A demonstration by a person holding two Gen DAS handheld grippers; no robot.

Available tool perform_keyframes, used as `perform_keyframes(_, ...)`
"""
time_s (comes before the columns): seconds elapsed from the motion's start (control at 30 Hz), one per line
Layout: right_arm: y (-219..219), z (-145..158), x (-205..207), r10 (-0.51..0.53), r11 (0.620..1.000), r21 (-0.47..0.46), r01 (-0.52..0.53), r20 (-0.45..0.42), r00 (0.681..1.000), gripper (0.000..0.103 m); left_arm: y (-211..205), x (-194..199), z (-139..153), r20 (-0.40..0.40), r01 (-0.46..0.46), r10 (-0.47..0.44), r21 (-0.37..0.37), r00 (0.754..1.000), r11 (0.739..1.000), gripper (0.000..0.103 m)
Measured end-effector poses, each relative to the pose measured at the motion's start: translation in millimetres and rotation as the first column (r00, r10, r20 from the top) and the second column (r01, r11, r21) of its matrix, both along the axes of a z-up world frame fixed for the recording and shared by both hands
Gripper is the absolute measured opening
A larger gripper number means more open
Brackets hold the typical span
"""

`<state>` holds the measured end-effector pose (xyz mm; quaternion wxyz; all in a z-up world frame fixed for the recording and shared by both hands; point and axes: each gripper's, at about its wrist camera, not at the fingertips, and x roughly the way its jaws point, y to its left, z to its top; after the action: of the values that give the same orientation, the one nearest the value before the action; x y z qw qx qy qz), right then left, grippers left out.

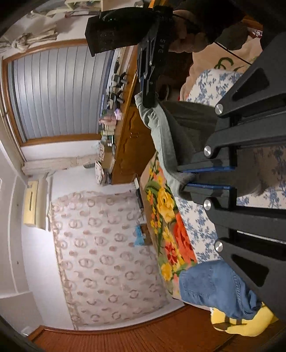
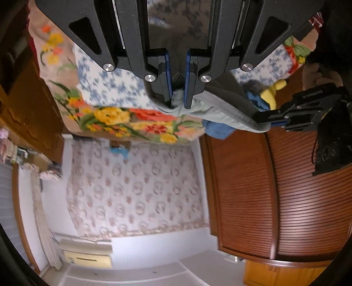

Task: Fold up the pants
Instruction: 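Lift the folded grey-green garment off the bed with both tools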

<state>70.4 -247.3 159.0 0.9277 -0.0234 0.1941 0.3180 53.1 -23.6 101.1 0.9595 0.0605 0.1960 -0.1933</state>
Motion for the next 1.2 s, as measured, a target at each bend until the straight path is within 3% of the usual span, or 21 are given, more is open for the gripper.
perform_keyframes(0.2, 23.8, -36.7, 34.4, 0.046, 0.999, -0.024, -0.048, -0.086, 0.995, 0.007, 21.6, 39.5, -43.6, -0.099, -0.054, 0.051, -0.028, 0.994, 0.998, 0.005)
perform_keyframes(0.43, 38.9, -52.6, 96.5, 0.055, 0.997, -0.053, -0.063, -0.142, 0.988, 0.007, 24.0, 87.6, -54.6, -0.122, -0.092, 0.088, -0.024, 0.989, 0.995, 0.005)
perform_keyframes(0.57, 55.5, -26.3, 148.0, 0.038, 0.999, -0.029, -0.042, -0.122, 0.992, 0.007, 28.8, 134.8, -31.3, -0.093, -0.135, 0.133, -0.013, 0.987, 0.991, 0.005)
perform_keyframes(0.8, 71.2, 36.3, 198.8, -0.002, 1.0, 0.0, 0.002, 0.009, 1.0, 0.007, 30.6, 173.9, 35.1, 0.06, -0.18, 0.177, 0.039, 0.982, 0.983, 0.005)
perform_keyframes(0.93, 79.6, 51.3, 207.5, -0.013, 1.0, -0.019, 0.014, 0.04, 0.999, 0.007, 38.7, 172.7, 35.7, 0.056, -0.181, 0.178, 0.063, 0.982, 0.981, 0.005)
perform_keyframes(1.07, 79.6, 11.0, 202.5, 0.002, 0.997, -0.08, -0.005, -0.043, 0.999, 0.007, 43.3, 159.5, -10.0, -0.037, -0.169, 0.174, 0.11, 0.984, 0.98, 0.005)
perform_keyframes(1.2, 82.0, -65.8, 179.8, 0.042, 0.986, -0.151, -0.073, -0.204, 0.978, 0.007, 32.7, 137.1, -66.8, -0.145, -0.131, 0.152, 0.148, 0.978, 0.98, 0.005)
